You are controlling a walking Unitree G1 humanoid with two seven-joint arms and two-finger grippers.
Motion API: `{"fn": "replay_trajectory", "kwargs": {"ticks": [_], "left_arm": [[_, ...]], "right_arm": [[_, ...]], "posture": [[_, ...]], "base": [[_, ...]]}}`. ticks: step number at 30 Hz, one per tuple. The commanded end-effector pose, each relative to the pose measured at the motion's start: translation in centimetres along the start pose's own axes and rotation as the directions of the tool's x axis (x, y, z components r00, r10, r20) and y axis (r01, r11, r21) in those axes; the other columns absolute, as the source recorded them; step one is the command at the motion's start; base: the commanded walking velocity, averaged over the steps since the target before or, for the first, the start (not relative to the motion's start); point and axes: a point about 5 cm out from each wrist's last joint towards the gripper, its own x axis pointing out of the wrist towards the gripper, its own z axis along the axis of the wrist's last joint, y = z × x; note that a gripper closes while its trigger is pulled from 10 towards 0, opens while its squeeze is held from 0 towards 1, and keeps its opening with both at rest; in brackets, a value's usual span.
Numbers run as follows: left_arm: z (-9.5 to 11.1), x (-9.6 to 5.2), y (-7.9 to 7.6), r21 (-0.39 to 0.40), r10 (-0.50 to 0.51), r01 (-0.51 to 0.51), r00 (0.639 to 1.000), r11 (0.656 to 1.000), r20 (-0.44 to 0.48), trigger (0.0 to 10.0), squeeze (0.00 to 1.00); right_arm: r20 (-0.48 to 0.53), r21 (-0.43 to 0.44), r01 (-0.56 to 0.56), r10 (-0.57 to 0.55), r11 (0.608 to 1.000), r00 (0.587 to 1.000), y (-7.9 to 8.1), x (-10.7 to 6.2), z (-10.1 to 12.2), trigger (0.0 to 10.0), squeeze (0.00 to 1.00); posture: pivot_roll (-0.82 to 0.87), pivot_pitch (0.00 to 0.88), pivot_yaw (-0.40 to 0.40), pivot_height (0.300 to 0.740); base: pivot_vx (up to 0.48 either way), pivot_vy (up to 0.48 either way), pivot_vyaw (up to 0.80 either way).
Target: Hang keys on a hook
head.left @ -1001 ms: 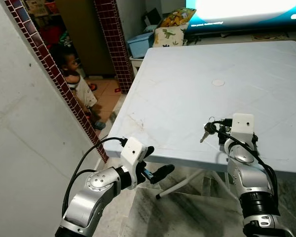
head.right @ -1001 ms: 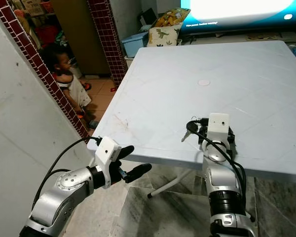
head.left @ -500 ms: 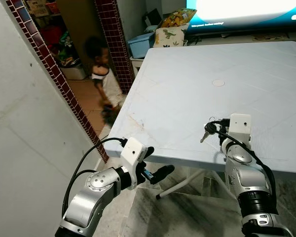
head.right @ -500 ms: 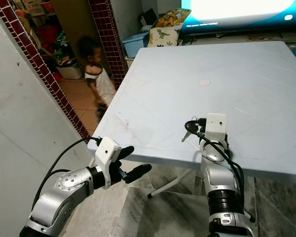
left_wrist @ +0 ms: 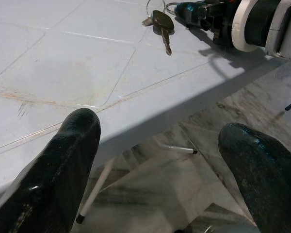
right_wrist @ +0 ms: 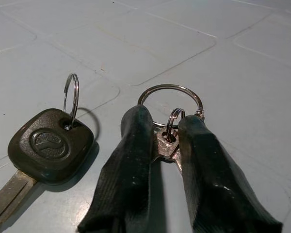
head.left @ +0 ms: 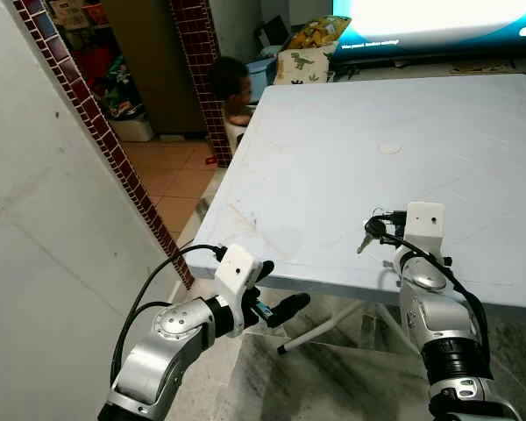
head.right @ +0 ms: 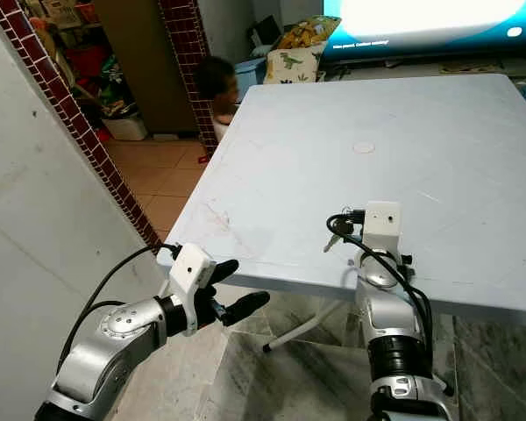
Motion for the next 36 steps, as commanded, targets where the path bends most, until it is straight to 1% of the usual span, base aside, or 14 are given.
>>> {"fn": "replay_trajectory", "kwargs": {"ticks": [1,7,13,16,17,18,21,23,24,25,27,29,35,36], "left_arm": [[0.2,-0.3,0.4,0.021,0.011,-0.011,1.000,1.000,-0.005,10.0,0.00],[0.2,-0.3,0.4,0.024,0.009,-0.009,1.000,1.000,-0.006,10.0,0.00],[0.4,-0.2,0.5,0.027,0.010,-0.010,1.000,1.000,-0.004,10.0,0.00],[0.6,-0.2,0.7,0.030,0.022,-0.022,1.000,0.999,0.003,10.0,0.00],[0.5,-0.3,0.8,0.030,0.027,-0.027,1.000,0.999,0.004,10.0,0.00],[0.5,-0.3,0.8,0.030,0.027,-0.027,1.000,0.999,0.004,10.0,0.00],[0.4,-0.4,0.9,0.032,0.042,-0.042,0.999,0.999,0.006,10.0,0.00],[0.4,-0.3,0.9,0.031,0.047,-0.048,0.999,0.998,0.010,10.0,0.00],[0.5,-0.3,1.0,0.033,0.061,-0.062,0.998,0.998,0.018,10.0,0.00],[0.5,-0.3,1.0,0.033,0.061,-0.062,0.998,0.998,0.018,10.0,0.00],[0.7,-0.2,1.4,0.035,0.088,-0.089,0.996,0.995,0.033,10.0,0.00],[0.8,-0.2,1.5,0.034,0.099,-0.100,0.994,0.994,0.040,10.0,0.00],[0.8,-0.2,1.7,0.037,0.121,-0.123,0.991,0.992,0.049,10.0,0.00],[0.9,-0.2,1.9,0.037,0.134,-0.136,0.989,0.990,0.056,10.0,0.00]], "right_arm": [[-0.064,-0.005,-0.011,0.011,1.000,0.998,0.6,-0.1,-1.3,0.0,0.00],[-0.046,-0.021,0.013,-0.014,1.000,0.999,0.4,-0.1,-1.1,0.0,0.00],[0.007,-0.040,0.057,-0.057,0.998,0.998,-0.1,0.0,-0.1,0.0,0.00],[0.061,-0.062,0.087,-0.083,0.994,0.995,-0.4,0.0,0.7,0.0,0.00],[0.112,-0.081,0.095,-0.086,0.992,0.990,-0.4,0.0,1.6,0.0,0.00],[0.112,-0.081,0.095,-0.086,0.992,0.990,-0.4,0.0,1.6,0.0,0.00],[0.244,-0.135,0.106,-0.071,0.985,0.967,0.1,-0.3,3.9,0.0,0.00],[0.278,-0.138,0.112,-0.070,0.984,0.958,0.2,-0.4,4.6,0.0,0.00],[0.327,-0.158,0.116,-0.059,0.981,0.943,0.5,-0.7,5.4,0.0,0.00],[0.327,-0.158,0.116,-0.059,0.981,0.943,0.5,-0.7,5.4,0.0,0.00],[0.374,-0.172,0.115,-0.043,0.978,0.926,0.8,-1.0,6.3,0.0,0.00],[0.392,-0.177,0.114,-0.036,0.978,0.919,0.9,-1.2,6.6,0.0,0.00],[0.427,-0.186,0.096,-0.008,0.978,0.904,1.3,-1.6,7.4,0.0,0.00],[0.432,-0.183,0.077,0.010,0.980,0.902,1.7,-1.8,7.6,0.0,0.00]], "posture": [[0.00,0.000,0.182,0.740],[0.00,0.000,0.186,0.740],[0.00,0.000,0.179,0.740],[0.00,0.000,0.179,0.740],[0.00,0.000,0.180,0.740],[0.00,0.000,0.180,0.740],[0.00,0.000,0.180,0.740],[0.00,0.000,0.180,0.740],[0.00,0.000,0.180,0.740],[0.00,0.000,0.180,0.740],[-0.01,0.000,0.179,0.740],[-0.01,0.000,0.178,0.740],[-0.01,0.000,0.173,0.740],[-0.01,0.000,0.169,0.740]], "base": [[0.000,0.000,0.00],[0.000,0.000,0.00],[0.000,0.000,0.00],[0.000,0.000,0.00],[0.000,0.000,0.00],[0.000,0.000,0.00],[0.000,0.000,0.00],[0.000,0.000,0.00],[0.000,0.000,0.00],[0.000,0.000,0.00],[0.000,0.000,0.00],[0.000,0.000,0.00],[0.000,0.000,0.00],[0.000,0.000,0.00]]}}
